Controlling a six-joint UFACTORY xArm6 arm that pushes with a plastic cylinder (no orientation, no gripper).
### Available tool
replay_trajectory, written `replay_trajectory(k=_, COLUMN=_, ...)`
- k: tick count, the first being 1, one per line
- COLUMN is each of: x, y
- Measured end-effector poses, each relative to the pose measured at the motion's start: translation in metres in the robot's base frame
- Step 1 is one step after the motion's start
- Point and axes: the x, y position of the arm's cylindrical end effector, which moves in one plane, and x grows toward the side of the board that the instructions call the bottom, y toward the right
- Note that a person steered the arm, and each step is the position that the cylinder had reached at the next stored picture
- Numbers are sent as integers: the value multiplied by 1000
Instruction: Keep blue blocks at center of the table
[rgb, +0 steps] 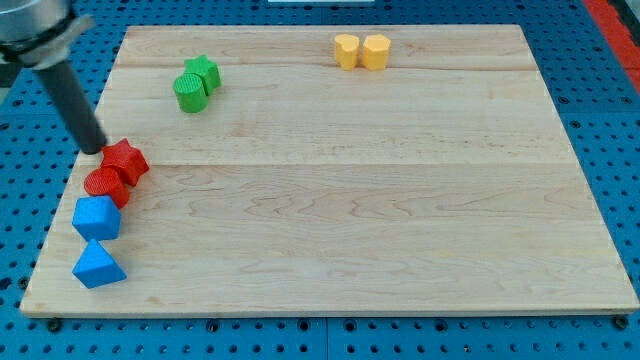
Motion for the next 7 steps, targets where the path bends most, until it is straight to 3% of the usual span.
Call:
replay_trajectory(k=1, x=11, y=-10)
replay_trajectory(k=2, x=93, y=-1)
replay_trajectory(k=4, x=179, y=0)
replay_trajectory(k=5, x=195, y=22)
replay_trajectory(k=6, x=179, y=46)
replay_trajectory(k=7, x=133, y=117)
